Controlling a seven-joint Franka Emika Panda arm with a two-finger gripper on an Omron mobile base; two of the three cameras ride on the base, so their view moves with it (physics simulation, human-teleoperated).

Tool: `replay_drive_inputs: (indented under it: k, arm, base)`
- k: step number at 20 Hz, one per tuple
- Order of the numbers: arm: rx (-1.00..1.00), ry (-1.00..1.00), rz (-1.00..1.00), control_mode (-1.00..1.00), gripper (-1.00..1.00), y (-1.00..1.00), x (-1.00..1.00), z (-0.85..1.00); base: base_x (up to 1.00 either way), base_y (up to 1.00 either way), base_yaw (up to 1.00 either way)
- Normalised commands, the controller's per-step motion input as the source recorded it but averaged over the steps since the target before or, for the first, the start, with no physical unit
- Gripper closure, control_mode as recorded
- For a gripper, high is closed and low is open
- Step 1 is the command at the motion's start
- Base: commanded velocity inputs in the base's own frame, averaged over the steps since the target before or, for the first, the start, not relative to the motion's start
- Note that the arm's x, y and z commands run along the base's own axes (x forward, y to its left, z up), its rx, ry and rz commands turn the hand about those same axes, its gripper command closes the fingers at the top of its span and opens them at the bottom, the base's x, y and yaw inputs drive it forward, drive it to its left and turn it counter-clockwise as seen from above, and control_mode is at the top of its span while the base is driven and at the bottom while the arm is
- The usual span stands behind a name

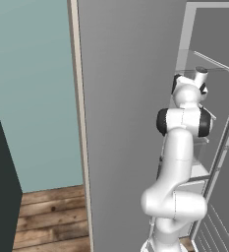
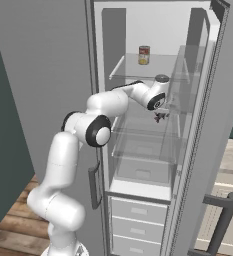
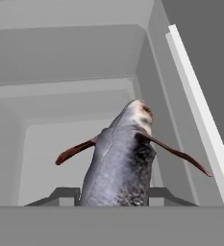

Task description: Pick fish from the fridge and place it on the plate on the counter.

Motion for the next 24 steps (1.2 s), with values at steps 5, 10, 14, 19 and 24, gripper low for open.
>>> replay_drive_inputs:
  k: [5,10,14,19,24]
  arm:
    - [0.00,-0.01,0.00,-1.00,1.00,0.00,-0.10,-0.14]
    - [0.00,-0.05,0.00,-1.00,1.00,0.04,-0.28,-0.21]
    - [0.00,-0.06,0.00,-1.00,1.00,0.03,-0.38,-0.23]
    - [0.00,-0.04,0.00,-1.00,1.00,0.08,-0.38,-0.11]
    - [0.00,-0.02,0.00,-1.00,1.00,0.13,-0.48,0.03]
  base:
    - [0.00,0.00,0.00]
    - [0.00,0.00,0.00]
    - [0.00,0.00,0.00]
    - [0.00,0.00,0.00]
    - [0.00,0.00,0.00]
